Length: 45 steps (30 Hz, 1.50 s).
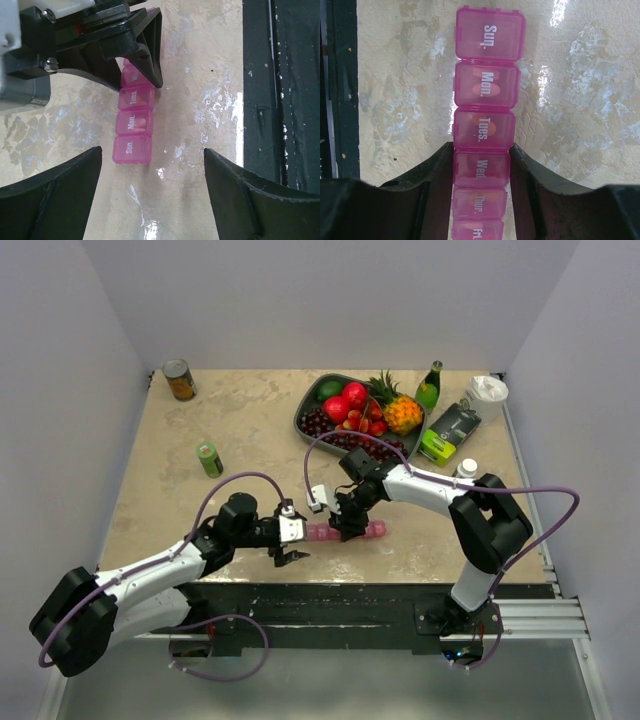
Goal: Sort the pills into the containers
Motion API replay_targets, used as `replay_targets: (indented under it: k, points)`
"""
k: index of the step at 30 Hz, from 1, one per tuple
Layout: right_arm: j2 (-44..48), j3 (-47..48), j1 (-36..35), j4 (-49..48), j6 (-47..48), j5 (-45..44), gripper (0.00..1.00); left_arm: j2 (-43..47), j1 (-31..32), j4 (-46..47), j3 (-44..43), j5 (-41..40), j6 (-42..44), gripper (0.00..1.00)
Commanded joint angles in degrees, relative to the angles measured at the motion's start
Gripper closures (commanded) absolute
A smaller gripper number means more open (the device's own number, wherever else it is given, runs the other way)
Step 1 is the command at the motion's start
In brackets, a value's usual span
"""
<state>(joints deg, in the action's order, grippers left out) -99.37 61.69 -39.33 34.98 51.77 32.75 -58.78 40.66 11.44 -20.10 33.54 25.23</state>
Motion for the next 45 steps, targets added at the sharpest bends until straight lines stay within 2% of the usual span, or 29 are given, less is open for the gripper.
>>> replay_targets:
  k: [1, 12, 18, 26, 31, 41, 44, 45]
  points:
    - [0.0, 1.7, 0.2, 0.7, 1.3, 2.8, 0.83, -0.5, 0.5, 4.7, -1.9, -0.1, 1.5, 0.13]
    - [0.0, 1.7, 0.3, 1.1, 1.7, 3.5, 0.83, -4.3, 0.6, 7.5, -3.4, 0.8, -0.3, 0.14]
    - [0.4, 1.8, 0.6, 1.5, 2.1, 4.3, 0.83, -6.5, 0.6, 6.1, -4.2, -1.5, 0.4, 0.14]
    - [4.5, 0.1, 1.7, 0.4, 3.2, 6.6, 0.84, -7.0, -0.1, 7.6, -4.3, -2.3, -3.0, 0.14]
    - [6.2, -0.8, 1.6, 0.2, 4.1, 7.8, 0.84, -8.4, -0.8, 8.6, -5.5, 0.3, -5.0, 0.19]
    - [7.4, -1.2, 1.6, 0.2, 5.0, 8.5, 0.84, -10.5, -2.1, 7.7, -7.1, -0.2, -6.7, 0.28]
    - [7.3, -1.2, 1.6, 0.1, 4.9, 8.1, 0.84, -11.0, -2.0, 6.3, -7.5, -0.3, -6.6, 0.38]
    - [7.3, -1.4, 1.6, 0.0, 4.7, 8.2, 0.84, -11.2, -2.1, 5.8, -8.1, -0.2, -6.5, 0.44]
